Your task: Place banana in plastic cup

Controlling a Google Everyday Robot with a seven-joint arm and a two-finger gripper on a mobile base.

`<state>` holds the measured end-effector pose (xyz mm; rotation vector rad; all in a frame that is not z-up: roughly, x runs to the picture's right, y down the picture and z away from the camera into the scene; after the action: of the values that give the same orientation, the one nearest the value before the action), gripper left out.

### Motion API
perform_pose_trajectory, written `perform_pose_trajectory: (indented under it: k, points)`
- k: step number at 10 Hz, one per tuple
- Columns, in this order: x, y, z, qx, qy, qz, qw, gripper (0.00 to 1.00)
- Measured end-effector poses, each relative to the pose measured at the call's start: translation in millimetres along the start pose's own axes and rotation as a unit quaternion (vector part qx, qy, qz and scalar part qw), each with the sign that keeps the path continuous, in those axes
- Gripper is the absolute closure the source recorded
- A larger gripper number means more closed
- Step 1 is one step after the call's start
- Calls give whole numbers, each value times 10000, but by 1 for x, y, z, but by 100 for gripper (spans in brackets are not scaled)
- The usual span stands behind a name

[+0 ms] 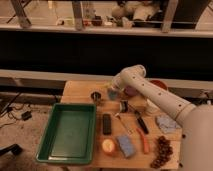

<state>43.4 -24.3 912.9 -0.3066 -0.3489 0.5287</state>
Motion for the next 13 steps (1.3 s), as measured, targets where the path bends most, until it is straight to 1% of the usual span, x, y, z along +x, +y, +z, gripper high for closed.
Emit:
perform_pose_trajectory:
  k: [1,2,4,5,6,7,8,10,11,13]
  points:
    - [0,0,0,0,0,0,10000,100]
    - [0,0,0,0,0,0,10000,97]
    - [0,0,0,0,0,0,10000,78]
    - [0,0,0,0,0,0,10000,66]
    - [0,0,0,0,0,0,10000,58]
    - [0,0,0,0,0,0,10000,46]
    - [0,0,0,0,0,0,10000,36]
    - [0,0,0,0,0,0,10000,22]
    - [0,0,0,-1,0,1,10000,20]
    - [0,0,1,-4,1,3,10000,20]
